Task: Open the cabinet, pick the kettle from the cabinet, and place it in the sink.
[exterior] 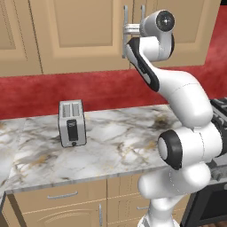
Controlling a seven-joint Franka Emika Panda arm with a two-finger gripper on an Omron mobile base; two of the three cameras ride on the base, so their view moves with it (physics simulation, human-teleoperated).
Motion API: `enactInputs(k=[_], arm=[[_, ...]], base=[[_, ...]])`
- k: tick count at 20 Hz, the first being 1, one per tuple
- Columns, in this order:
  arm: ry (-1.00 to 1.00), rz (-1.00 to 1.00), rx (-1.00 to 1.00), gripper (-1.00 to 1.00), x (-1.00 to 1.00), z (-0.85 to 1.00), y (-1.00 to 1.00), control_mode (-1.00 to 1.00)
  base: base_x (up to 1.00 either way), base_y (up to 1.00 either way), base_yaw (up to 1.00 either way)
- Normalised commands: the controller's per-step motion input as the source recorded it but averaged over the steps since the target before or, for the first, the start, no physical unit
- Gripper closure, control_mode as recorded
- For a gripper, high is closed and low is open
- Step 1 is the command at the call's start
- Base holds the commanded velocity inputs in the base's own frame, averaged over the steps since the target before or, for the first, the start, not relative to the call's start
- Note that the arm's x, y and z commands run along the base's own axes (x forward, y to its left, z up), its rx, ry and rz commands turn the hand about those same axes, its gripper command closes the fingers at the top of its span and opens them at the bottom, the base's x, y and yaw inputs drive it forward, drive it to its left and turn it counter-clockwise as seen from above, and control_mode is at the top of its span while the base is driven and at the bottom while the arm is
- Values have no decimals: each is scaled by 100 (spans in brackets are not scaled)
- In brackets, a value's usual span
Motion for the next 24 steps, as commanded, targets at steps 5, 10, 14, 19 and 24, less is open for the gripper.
enactInputs(k=[5,10,14,19,24], arm=[[0,0,0,100,26,-16,0,-100],[0,0,2,100,1,-19,8,-100],[0,0,2,100,-3,-13,19,-100],[0,0,2,100,-18,-9,14,-100],[0,4,1,100,-33,-6,1,-100]], base=[[0,0,0],[0,0,0],[0,0,0],[0,0,0],[0,0,0]])
